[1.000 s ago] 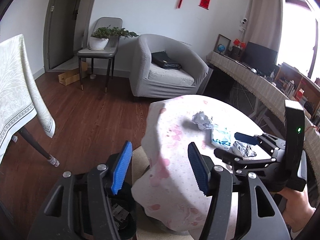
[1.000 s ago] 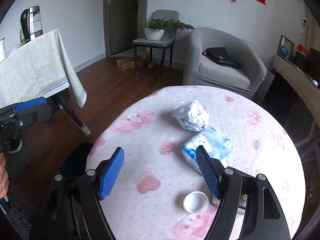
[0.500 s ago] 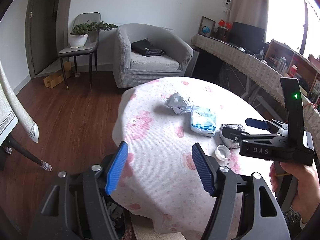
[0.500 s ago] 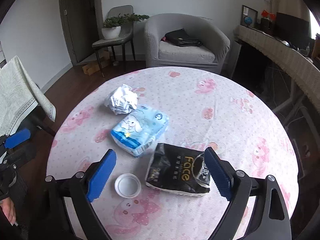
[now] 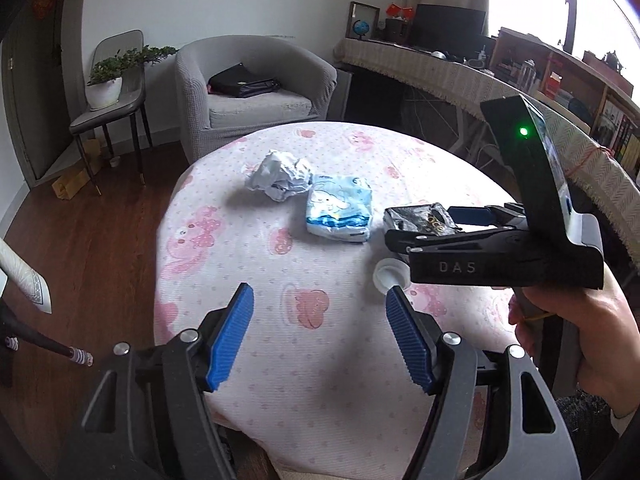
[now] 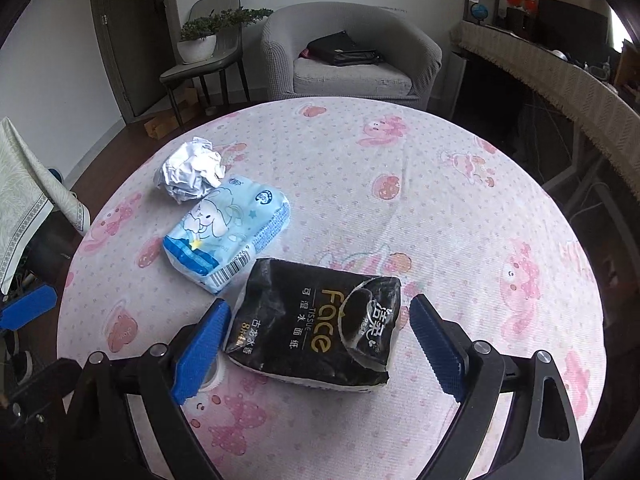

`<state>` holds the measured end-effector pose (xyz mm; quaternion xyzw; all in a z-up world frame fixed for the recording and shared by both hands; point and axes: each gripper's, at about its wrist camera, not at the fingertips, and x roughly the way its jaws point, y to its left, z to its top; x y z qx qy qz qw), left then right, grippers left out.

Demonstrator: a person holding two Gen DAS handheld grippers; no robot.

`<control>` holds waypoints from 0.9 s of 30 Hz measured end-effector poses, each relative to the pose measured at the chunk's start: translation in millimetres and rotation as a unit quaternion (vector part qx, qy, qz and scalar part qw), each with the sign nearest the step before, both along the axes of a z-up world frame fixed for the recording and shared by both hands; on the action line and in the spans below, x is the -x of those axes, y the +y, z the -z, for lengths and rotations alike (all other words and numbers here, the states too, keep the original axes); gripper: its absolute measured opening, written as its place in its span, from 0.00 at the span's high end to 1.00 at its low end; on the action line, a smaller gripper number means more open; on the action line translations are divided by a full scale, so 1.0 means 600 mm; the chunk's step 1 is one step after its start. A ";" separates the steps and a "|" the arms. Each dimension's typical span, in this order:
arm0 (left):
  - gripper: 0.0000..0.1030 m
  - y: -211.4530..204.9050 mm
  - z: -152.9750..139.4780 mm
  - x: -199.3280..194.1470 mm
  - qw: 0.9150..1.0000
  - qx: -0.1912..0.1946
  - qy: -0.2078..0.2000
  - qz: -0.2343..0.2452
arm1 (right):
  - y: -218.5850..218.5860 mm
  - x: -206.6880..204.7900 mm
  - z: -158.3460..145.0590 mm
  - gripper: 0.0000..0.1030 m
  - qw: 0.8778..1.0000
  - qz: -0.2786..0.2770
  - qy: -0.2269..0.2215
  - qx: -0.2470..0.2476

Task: Collect trash
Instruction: 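Grasp the black Face tissue bag with the right gripper while left grasps the white lid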

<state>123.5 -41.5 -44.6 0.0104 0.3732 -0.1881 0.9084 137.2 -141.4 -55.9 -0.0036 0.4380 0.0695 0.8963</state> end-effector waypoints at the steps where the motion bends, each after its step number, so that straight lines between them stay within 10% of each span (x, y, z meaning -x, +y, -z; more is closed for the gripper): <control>1: 0.30 -0.007 0.002 0.000 1.000 -0.001 0.000 0.007 | -0.003 -0.001 0.002 0.11 1.000 -0.001 -0.001 0.000; 27: 0.35 -0.128 0.054 -0.044 0.998 -0.021 0.039 0.048 | -0.093 0.009 -0.027 0.28 0.999 -0.011 -0.013 -0.041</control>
